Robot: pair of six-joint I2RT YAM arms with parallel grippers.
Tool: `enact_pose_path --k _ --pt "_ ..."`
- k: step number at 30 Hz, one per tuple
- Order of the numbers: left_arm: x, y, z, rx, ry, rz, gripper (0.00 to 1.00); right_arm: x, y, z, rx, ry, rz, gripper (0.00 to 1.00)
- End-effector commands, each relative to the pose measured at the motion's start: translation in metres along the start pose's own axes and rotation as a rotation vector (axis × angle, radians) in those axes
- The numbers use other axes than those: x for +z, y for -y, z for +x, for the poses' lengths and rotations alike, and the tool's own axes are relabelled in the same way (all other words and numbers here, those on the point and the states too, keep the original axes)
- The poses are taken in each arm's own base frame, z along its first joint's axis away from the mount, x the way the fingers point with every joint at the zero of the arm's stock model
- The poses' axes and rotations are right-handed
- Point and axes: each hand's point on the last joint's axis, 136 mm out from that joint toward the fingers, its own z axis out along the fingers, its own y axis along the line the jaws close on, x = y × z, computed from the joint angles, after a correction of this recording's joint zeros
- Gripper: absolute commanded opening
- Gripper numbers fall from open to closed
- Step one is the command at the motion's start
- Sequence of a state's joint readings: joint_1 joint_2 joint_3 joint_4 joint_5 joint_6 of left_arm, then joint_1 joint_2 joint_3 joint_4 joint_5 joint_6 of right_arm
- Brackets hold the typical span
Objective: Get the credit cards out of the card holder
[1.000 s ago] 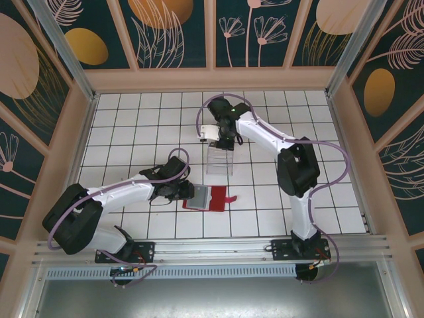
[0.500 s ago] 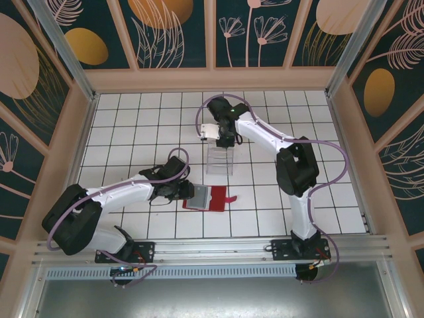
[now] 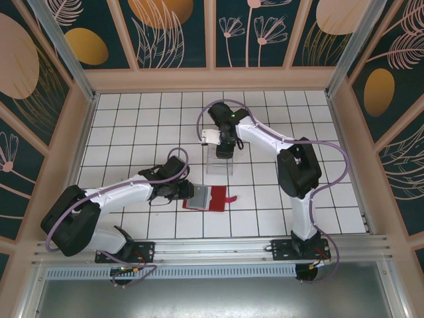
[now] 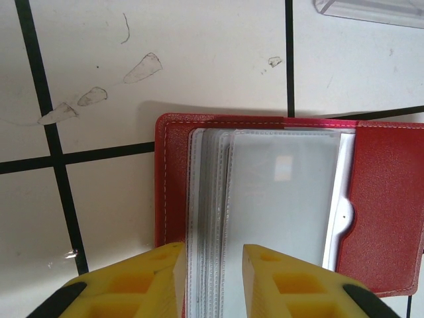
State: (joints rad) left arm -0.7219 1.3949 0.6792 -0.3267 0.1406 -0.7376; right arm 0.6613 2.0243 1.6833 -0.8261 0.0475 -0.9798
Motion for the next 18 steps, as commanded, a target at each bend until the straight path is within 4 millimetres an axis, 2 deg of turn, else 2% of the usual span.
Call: enact_pose_path --k 1,3,9,18 --pt "-0.002 -0.005 0.003 0.001 -0.006 -0.024 0.30 -0.008 -0.002 -0.008 0.007 0.040 0.001 0.83" --pt "-0.002 -0.004 0.003 0.004 -0.005 -0.020 0.30 -0.004 0.000 -0.006 0.009 0.034 0.008 0.84" --pt "-0.002 -0.006 0.004 0.000 -0.004 -0.026 0.30 0.001 0.027 -0.001 0.017 -0.004 0.129 0.84" --pt "-0.003 -0.006 0.004 -0.002 -0.003 -0.024 0.30 -0.015 0.053 -0.002 0.021 -0.002 0.246 0.84"
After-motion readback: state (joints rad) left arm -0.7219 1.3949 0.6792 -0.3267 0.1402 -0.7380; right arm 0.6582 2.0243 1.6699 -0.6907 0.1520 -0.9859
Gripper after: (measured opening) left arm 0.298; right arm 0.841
